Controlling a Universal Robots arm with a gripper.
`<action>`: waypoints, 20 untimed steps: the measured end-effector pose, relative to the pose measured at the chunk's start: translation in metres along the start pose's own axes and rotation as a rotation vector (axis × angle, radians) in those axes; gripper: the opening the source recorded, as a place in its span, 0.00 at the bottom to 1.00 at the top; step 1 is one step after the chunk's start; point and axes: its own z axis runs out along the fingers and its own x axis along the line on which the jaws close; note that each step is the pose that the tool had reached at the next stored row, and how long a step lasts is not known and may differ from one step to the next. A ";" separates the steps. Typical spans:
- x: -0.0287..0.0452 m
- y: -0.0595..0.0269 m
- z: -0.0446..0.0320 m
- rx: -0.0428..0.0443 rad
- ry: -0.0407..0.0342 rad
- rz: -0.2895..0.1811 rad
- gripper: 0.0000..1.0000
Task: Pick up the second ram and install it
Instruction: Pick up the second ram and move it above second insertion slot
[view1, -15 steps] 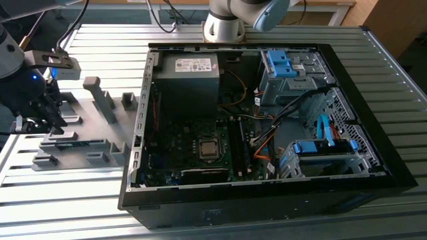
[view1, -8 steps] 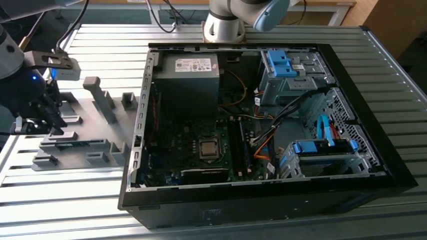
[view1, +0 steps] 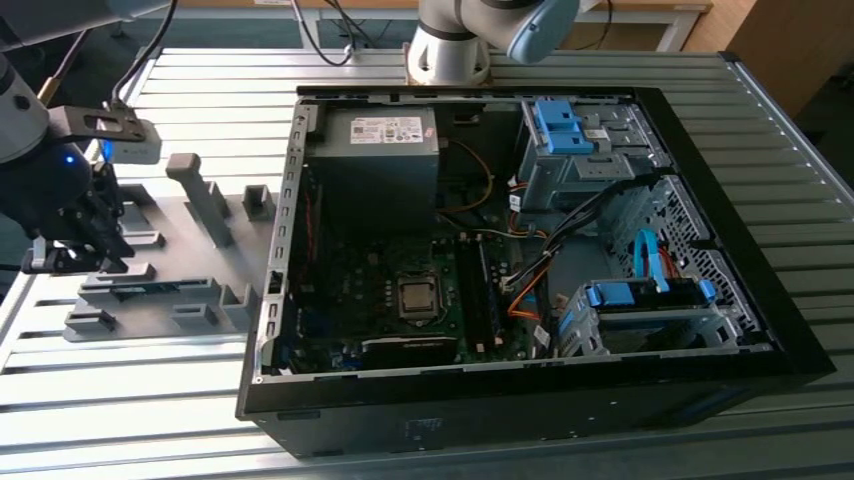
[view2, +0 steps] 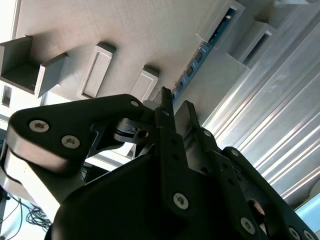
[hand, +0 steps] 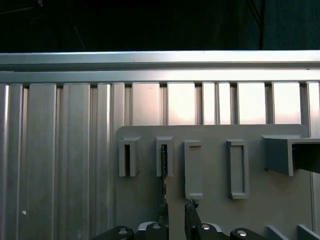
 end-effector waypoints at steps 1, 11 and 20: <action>0.0001 0.0000 0.0002 -0.0002 0.0002 -0.001 0.27; 0.0008 0.0000 0.0024 0.0000 0.0002 -0.004 0.27; 0.0028 0.0000 0.0049 -0.0003 0.0008 -0.009 0.27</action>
